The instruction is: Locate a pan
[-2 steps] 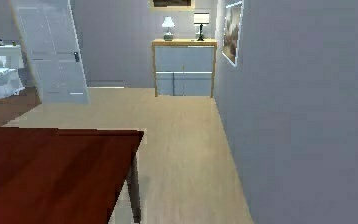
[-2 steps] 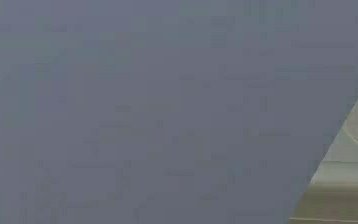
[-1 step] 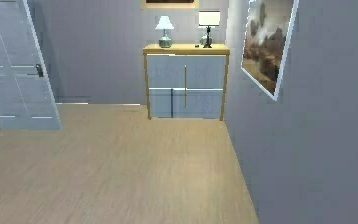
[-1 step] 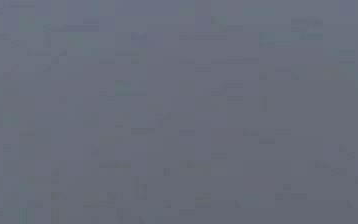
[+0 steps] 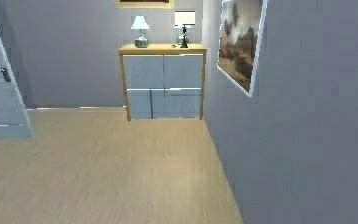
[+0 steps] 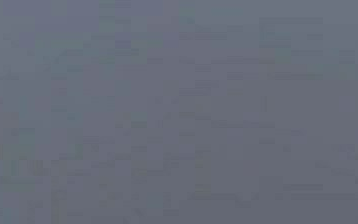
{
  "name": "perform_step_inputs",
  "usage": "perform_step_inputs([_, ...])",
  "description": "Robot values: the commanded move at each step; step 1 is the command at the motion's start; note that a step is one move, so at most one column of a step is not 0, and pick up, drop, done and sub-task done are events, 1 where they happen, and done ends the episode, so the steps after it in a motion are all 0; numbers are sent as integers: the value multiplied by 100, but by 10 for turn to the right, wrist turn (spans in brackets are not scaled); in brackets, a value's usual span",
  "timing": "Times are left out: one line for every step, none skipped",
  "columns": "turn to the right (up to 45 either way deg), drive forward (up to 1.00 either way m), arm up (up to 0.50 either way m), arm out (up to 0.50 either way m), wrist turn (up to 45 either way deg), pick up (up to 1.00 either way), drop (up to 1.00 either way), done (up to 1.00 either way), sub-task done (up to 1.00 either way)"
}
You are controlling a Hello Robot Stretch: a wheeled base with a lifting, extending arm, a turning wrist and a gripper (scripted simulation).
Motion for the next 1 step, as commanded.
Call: perform_step_inputs([0, 50, 0, 0, 0, 0, 0, 0, 0])
